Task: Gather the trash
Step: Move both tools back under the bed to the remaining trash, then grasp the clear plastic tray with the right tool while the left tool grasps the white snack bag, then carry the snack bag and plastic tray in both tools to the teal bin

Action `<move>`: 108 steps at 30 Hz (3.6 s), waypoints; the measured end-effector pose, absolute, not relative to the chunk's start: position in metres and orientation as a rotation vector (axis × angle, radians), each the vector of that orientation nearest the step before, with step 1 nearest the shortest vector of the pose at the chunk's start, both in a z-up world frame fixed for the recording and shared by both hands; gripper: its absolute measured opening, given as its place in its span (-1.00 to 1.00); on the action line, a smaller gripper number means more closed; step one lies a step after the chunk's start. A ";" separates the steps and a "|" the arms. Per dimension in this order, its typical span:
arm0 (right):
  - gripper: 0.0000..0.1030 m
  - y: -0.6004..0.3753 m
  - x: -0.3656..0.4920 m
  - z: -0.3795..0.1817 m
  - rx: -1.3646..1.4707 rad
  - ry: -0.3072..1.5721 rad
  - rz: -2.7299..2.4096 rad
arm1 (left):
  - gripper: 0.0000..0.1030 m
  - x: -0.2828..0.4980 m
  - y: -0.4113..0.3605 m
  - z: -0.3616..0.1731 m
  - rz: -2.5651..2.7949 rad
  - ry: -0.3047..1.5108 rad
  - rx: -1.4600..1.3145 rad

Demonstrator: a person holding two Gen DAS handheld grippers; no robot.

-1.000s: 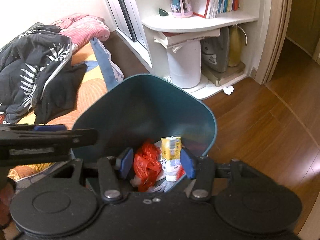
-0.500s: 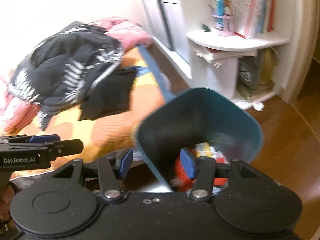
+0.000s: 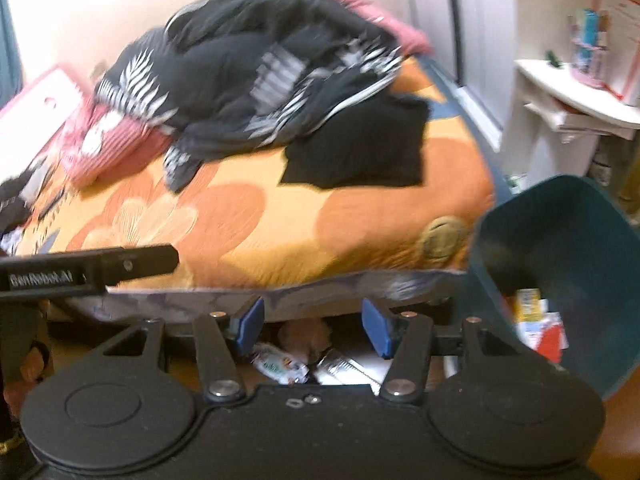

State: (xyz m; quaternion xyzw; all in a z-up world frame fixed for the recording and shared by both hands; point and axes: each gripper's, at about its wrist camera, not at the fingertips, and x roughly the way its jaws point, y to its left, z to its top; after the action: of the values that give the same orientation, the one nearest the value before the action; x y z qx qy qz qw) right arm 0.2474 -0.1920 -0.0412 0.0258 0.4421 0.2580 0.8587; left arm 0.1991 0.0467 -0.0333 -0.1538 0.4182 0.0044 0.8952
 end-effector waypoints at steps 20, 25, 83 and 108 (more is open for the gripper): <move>0.06 -0.073 0.285 -0.266 -0.333 1.187 0.659 | 0.89 0.222 0.134 -0.273 0.224 1.233 -0.418; 0.06 -0.063 0.300 -0.328 -0.443 1.246 0.686 | 0.89 0.241 0.115 -0.332 0.158 1.325 -0.327; -0.98 -0.018 0.315 -0.487 -0.645 1.333 0.697 | -0.54 0.266 0.101 -0.506 0.110 1.580 -0.467; -0.98 -0.084 0.244 -0.232 -0.326 1.152 0.620 | -0.54 0.202 0.070 -0.252 0.134 1.273 -0.439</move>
State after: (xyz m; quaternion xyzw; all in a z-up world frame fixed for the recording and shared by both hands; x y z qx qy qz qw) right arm 0.2441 -0.0843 -0.2316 -0.1511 0.5334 0.2871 0.7811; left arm 0.2021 0.0697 -0.2517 -0.2031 0.5892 0.0622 0.7796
